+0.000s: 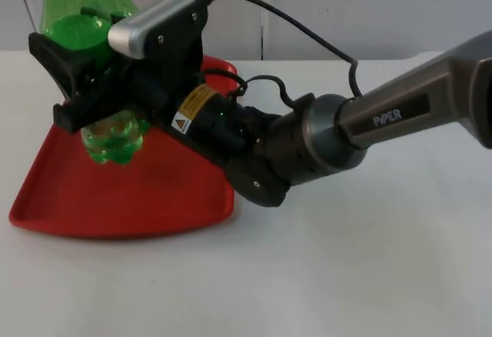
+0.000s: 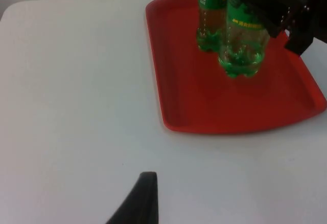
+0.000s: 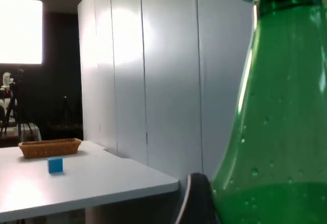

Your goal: Place the bottle upright on the tray.

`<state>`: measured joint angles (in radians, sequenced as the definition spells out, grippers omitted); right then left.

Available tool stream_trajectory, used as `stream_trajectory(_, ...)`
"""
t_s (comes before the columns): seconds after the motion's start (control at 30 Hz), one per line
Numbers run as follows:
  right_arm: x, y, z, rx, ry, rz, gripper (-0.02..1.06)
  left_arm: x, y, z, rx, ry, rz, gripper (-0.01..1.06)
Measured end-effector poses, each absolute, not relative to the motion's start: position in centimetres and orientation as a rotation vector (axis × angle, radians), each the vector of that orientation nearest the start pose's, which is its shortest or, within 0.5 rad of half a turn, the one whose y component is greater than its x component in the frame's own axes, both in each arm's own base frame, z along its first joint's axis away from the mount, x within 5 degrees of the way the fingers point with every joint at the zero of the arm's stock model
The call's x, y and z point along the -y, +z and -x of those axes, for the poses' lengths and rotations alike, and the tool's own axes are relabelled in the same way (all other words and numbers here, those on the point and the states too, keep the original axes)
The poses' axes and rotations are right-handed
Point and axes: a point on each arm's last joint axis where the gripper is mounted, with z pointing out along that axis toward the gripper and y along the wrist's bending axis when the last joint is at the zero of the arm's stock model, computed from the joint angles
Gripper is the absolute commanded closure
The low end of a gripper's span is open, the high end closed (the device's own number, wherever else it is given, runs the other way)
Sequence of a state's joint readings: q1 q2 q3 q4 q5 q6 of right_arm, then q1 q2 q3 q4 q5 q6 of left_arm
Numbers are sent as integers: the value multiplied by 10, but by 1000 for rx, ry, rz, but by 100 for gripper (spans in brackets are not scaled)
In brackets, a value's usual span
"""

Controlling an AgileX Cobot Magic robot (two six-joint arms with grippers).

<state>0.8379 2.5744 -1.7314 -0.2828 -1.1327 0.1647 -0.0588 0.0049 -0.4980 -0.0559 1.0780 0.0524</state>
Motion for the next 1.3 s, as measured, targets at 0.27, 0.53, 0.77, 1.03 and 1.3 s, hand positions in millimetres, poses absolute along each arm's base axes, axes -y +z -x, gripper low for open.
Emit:
stream_trajectory(0.27,-417,98,-344,-1059,868,735,105,4,275,5,-2065,-71,-118,0)
stream_trajectory(0.53,-421,68,-348,-1078,869,741,105,4,275,5,-2065,-71,-118,0)
stream_trajectory(0.77,-422,69,-349,-1086,866,741,105,4,275,5,-2065,-71,-118,0)
stream_trajectory(1.03,-422,65,-352,-1128,847,758,105,4,275,5,-2065,-71,-118,0)
stream_trajectory(1.3,-423,65,-353,-1142,842,763,105,4,275,5,-2065,-71,-118,0)
